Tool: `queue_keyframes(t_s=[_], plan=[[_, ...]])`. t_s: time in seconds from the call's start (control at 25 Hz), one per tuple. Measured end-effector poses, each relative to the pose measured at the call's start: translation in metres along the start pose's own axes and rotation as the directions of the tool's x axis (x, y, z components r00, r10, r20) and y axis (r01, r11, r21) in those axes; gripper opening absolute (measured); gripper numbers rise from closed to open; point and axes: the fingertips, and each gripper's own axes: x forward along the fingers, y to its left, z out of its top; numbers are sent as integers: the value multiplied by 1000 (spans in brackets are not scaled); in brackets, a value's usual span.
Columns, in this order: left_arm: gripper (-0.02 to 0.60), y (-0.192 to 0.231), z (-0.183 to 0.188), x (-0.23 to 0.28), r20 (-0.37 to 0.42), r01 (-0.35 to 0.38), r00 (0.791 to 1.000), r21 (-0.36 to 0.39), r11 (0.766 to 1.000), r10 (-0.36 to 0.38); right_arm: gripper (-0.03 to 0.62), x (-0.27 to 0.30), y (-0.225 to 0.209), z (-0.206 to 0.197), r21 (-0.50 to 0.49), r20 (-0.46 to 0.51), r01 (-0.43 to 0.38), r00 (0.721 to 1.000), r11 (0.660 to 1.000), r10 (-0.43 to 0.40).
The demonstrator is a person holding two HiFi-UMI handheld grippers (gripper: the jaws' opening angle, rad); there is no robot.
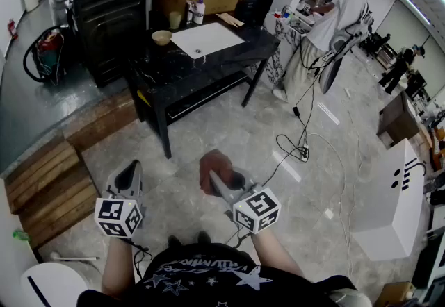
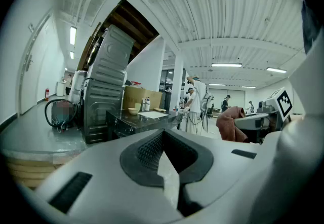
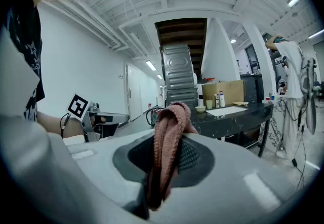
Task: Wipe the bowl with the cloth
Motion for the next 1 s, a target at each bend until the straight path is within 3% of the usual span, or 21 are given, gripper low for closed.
queue_keyframes(t_s=[0.28,0.64,1.0], plan=[[9,-16,-23,1,-57,54,997,-113,992,-60,60,-18,-10,-14,18,-36,60,998,998,-59],[9,-42,-37,2,-89,63,993,-157,986,-78,60,-10,-12,-15,-1,-29,-7,1000,1000,7],[9,-68,-18,35,-82,38,996,-76,996,-44,60,-26,-40,-19,27,-2,-43,999,999,44]])
